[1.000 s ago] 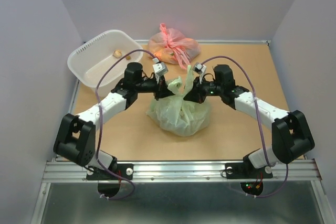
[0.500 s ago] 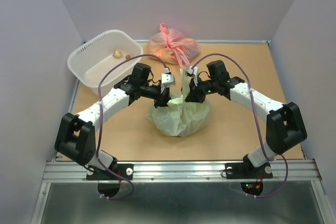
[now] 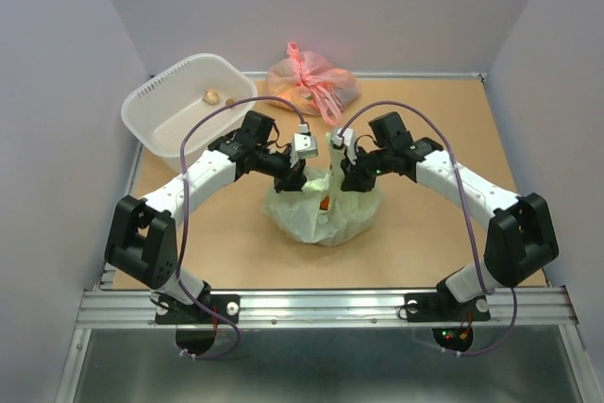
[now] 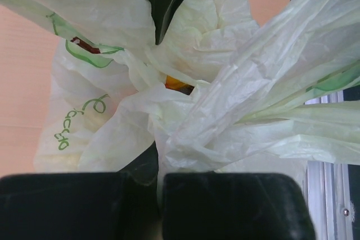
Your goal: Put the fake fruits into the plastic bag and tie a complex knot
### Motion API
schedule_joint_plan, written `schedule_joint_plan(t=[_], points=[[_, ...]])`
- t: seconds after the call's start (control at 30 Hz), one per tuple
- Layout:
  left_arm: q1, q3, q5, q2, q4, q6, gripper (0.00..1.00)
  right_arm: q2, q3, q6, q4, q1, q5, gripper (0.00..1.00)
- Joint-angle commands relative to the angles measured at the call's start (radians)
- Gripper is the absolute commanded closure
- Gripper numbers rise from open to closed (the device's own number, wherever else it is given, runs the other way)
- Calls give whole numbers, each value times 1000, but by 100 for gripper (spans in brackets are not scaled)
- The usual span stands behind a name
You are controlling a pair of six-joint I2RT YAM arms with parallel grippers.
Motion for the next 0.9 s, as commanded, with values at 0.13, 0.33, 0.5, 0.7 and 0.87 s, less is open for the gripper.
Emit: schedule_joint_plan(t=[0.13, 0.33, 0.5, 0.7, 0.87], points=[[1, 23, 47, -51, -48, 23, 100, -87, 17, 140, 69, -66, -112, 60], [-1, 25, 58, -55, -36, -4, 100, -55, 43, 267, 118, -128, -315, 72], [-1, 54, 46, -55, -57, -11, 81, -55, 22, 331, 187, -128, -350, 99], [2, 55, 24, -129, -85, -41, 36, -110, -14, 319, 186, -129, -338, 100], [2, 35, 26, -209, -108, 2, 13, -112, -25, 313, 186, -128, -327, 100]])
